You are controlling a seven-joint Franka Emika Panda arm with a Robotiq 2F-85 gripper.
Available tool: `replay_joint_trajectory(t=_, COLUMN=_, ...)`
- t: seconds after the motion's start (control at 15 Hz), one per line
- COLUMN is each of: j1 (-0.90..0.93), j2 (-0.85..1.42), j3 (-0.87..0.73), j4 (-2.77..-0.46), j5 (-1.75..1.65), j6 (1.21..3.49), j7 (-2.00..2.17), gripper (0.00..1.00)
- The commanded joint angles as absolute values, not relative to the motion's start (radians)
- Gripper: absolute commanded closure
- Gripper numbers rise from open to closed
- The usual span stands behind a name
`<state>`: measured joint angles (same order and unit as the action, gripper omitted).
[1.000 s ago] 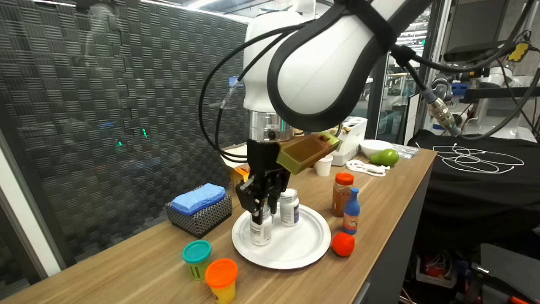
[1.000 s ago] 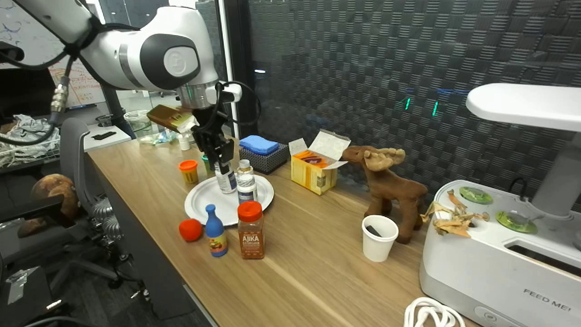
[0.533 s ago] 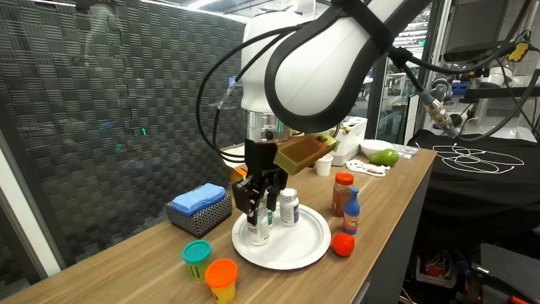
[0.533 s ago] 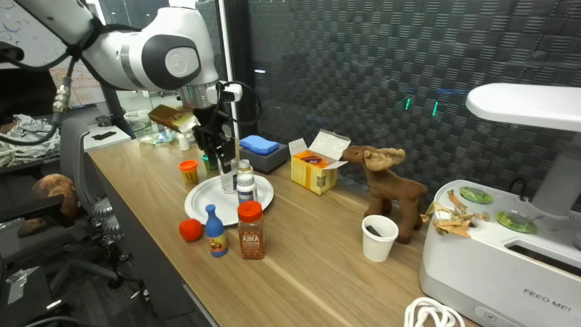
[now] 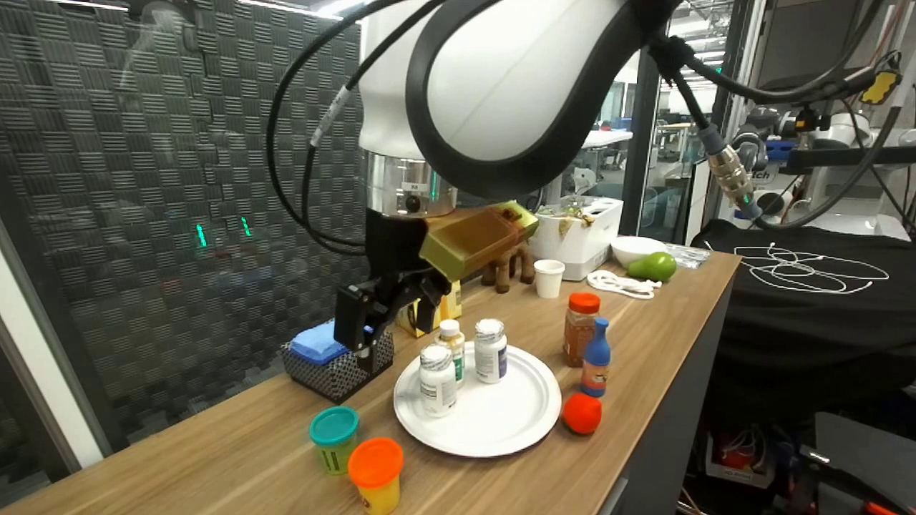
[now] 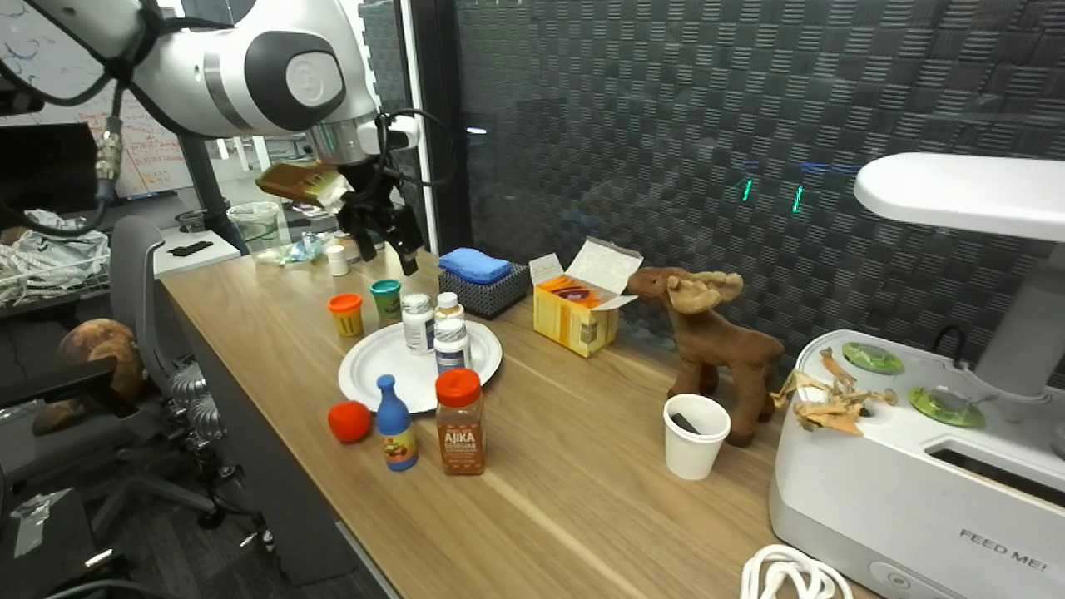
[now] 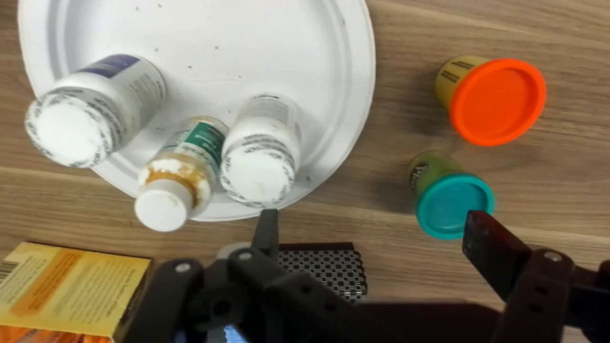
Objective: Put the bottles and the orange plushie surrounding the white plate on the white plate
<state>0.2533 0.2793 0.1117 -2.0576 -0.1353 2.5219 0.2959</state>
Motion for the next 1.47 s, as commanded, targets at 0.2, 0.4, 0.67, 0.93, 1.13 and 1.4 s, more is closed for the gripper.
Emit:
replay_joint_trajectory(t=0.2, j1=0.276, j2=0.358, j3=0.139, j4=-1.986, j5=-0.127, j6=2.486, j7=0.268, gripper=0.0)
replay_joint_trajectory(t=0.4, j1=0.284, j2=0.412, j3=0.136, j4=-1.951, j5=-0.129, j6=2.471, j7=0.256, gripper=0.0)
replay_joint_trajectory(t=0.67, j1=0.292, j2=0.476, j3=0.139, j4=-1.88, j5=-0.121, j6=2.467, j7=0.235, gripper=0.0)
replay_joint_trajectory(t=0.93, j1=0.298, j2=0.513, j3=0.144, j4=-1.814, j5=-0.108, j6=2.448, j7=0.217, gripper=0.0)
replay_joint_trajectory(t=1.13, j1=0.301, j2=0.537, j3=0.145, j4=-1.782, j5=-0.103, j6=2.423, j7=0.209, gripper=0.0)
replay_joint_trajectory(t=1.4, j1=0.304, j2=0.57, j3=0.148, j4=-1.751, j5=-0.099, j6=2.387, j7=0.197, gripper=0.0)
